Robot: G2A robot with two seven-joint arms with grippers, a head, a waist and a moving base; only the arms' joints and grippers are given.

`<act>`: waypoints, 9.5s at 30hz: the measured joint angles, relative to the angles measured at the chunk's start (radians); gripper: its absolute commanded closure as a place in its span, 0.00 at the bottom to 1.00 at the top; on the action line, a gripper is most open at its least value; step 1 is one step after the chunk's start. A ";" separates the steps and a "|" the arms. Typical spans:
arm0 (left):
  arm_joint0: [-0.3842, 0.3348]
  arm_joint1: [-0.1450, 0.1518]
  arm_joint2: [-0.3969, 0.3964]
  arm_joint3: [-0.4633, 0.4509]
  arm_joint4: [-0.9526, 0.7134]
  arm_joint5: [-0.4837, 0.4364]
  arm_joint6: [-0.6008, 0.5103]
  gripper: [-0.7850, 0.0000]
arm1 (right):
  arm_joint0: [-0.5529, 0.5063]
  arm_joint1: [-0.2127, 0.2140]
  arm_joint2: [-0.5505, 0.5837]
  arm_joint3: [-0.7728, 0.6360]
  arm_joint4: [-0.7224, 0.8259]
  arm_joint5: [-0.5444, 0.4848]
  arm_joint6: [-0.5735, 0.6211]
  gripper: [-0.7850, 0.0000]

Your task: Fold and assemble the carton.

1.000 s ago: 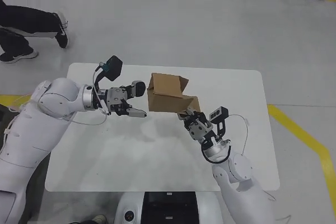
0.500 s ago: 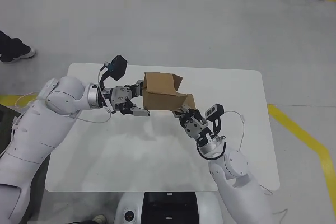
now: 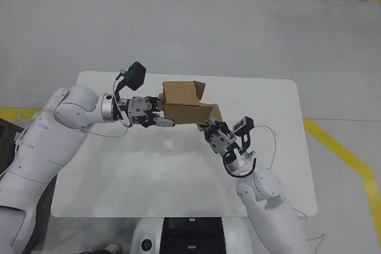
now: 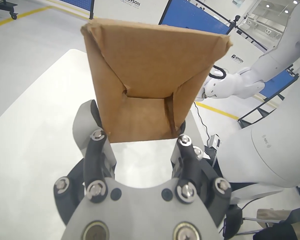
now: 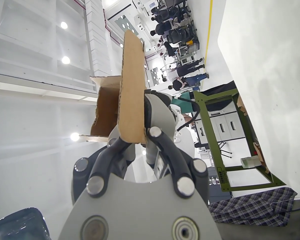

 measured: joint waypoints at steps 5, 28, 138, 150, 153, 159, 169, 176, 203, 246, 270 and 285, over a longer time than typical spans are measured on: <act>-0.003 0.000 0.002 0.003 -0.001 0.004 -0.001 0.44 | 0.003 0.000 0.003 0.001 0.008 0.001 0.001 1.00; 0.025 0.022 -0.055 0.026 -0.027 0.011 -0.019 0.58 | -0.024 0.032 0.165 0.012 -0.199 -0.105 -0.014 0.68; -0.162 0.189 0.368 -0.112 -0.174 -0.003 -0.005 0.52 | 0.464 0.127 -0.200 0.391 -0.274 -0.805 0.682 1.00; -0.202 0.197 0.398 -0.115 -0.184 -0.004 -0.003 0.00 | 0.498 0.098 -0.280 0.432 -0.240 -0.839 0.606 1.00; -0.213 0.200 0.398 -0.114 -0.191 -0.006 -0.002 0.00 | 0.507 0.090 -0.297 0.448 -0.214 -0.865 0.589 1.00; -0.230 0.208 0.390 -0.115 -0.221 -0.016 0.009 0.00 | 0.527 0.070 -0.329 0.482 -0.133 -0.935 0.559 1.00; -0.235 0.222 0.356 -0.125 -0.342 -0.016 0.009 0.00 | 0.567 0.040 -0.383 0.534 -0.001 -0.993 0.536 1.00; -0.209 0.248 0.274 -0.109 -0.414 -0.016 0.009 0.00 | 0.543 0.050 -0.357 0.504 0.031 -0.993 0.536 1.00; -0.122 0.222 0.185 -0.130 -0.203 0.054 0.066 0.00 | 0.570 0.068 -0.439 0.478 0.099 -0.978 0.551 1.00; -0.068 0.183 0.056 -0.142 -0.122 0.090 0.109 0.00 | 0.563 0.037 -0.385 0.516 0.166 -0.906 0.623 1.00; -0.020 0.187 0.051 -0.223 -0.288 0.104 -0.112 0.00 | 0.534 0.051 -0.382 0.473 0.116 -0.917 0.612 1.00; -0.045 0.160 0.092 -0.213 -0.247 0.100 -0.107 0.00 | 0.543 0.036 -0.374 0.507 0.062 -0.905 0.608 1.00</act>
